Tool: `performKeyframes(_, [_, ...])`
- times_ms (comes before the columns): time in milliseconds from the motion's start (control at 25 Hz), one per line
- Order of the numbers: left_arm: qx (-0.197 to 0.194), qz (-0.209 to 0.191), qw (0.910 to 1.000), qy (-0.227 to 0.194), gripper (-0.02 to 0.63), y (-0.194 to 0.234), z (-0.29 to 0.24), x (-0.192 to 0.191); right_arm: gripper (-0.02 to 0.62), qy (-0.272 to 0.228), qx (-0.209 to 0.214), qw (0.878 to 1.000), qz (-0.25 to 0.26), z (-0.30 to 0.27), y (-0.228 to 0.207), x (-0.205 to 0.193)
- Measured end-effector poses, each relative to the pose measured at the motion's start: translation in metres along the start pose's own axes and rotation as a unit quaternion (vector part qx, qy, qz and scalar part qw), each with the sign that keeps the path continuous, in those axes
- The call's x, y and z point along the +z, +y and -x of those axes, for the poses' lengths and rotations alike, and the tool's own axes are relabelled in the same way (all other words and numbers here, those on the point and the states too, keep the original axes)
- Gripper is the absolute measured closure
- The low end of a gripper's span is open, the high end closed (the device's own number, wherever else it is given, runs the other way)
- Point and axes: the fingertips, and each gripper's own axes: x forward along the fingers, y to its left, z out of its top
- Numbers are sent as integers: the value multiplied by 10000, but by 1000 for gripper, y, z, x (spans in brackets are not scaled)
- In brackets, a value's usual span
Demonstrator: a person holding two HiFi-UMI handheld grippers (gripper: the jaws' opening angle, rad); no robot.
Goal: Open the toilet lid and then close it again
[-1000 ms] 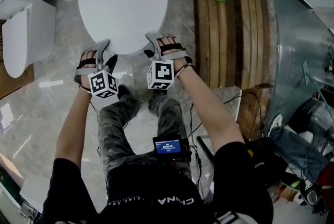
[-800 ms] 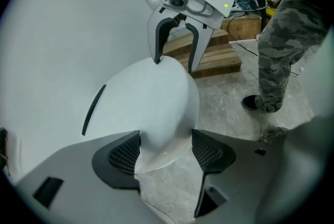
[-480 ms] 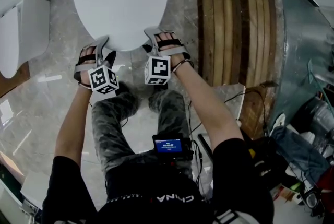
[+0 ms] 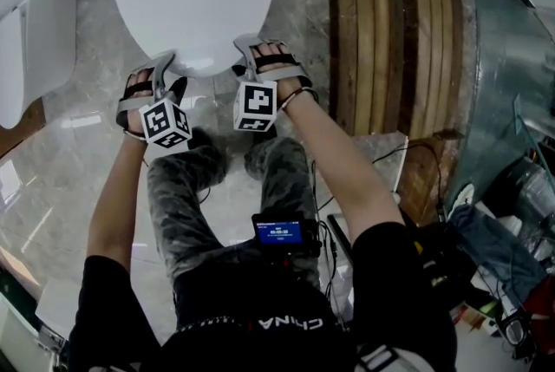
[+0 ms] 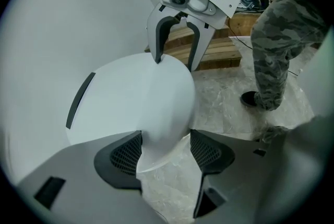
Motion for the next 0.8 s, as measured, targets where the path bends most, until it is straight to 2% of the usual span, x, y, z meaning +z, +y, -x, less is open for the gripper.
performKeyframes(240, [-247, 325, 9991, 130, 325, -5, 13, 3, 304, 106, 330, 9982, -480, 12, 2, 4])
performKeyframes(480, [-448, 551, 9974, 124, 331, -4, 63, 12, 316, 240, 569, 9949, -803, 64, -3, 15])
performKeyframes(560, [-426, 659, 9969, 107, 357, 3, 92, 22, 333, 266, 609, 9935, -919, 93, -11, 23])
performKeyframes(680, [-262, 818, 9963, -21, 437, 26, 142, 44, 370, 251, 555, 9931, -999, 145, -33, 42])
performKeyframes(800, [-72, 1004, 9947, -215, 496, 55, 199, 67, 450, 188, 293, 9923, -1191, 199, -65, 66])
